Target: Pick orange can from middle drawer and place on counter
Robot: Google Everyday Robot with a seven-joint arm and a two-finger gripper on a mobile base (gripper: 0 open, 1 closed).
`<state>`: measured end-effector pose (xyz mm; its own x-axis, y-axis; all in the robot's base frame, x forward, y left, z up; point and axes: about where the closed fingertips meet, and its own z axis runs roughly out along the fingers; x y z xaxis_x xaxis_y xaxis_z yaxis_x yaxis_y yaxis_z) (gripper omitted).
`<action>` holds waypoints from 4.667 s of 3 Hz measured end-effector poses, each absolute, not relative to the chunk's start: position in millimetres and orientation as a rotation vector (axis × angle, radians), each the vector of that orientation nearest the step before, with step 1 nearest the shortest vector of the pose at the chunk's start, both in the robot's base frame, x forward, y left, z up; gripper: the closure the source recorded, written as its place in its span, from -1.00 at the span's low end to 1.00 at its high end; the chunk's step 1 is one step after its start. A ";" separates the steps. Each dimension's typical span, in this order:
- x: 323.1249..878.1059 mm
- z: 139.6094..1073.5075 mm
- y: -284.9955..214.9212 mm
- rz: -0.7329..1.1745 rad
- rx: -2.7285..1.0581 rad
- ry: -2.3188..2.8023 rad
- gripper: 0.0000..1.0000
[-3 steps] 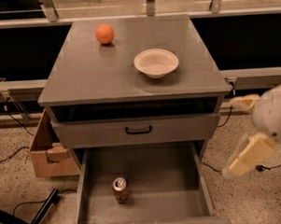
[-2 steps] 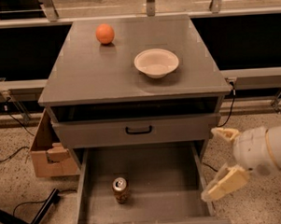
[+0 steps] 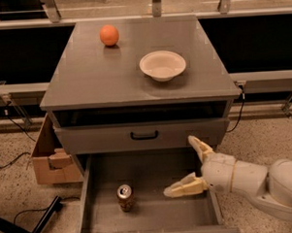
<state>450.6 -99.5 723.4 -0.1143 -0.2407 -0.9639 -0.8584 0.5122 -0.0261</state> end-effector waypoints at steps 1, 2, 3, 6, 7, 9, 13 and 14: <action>461.2 715.9 -76.2 0.704 -0.953 1.552 -1.00; 460.3 716.1 -75.8 0.708 -0.955 1.551 -1.00; 468.3 677.9 -51.1 0.730 -0.992 1.571 -1.00; 507.8 502.2 56.6 0.839 -1.085 1.533 -1.00; 509.4 469.4 72.3 0.857 -1.116 1.526 -1.00; 493.0 431.2 99.4 0.891 -1.173 1.518 -0.28; 478.2 404.9 126.4 0.969 -1.126 1.553 1.00; 478.2 405.0 126.4 0.969 -1.126 1.553 1.00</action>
Offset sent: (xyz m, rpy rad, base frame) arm 0.0115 0.0218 -0.0061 0.0420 -0.0637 0.0156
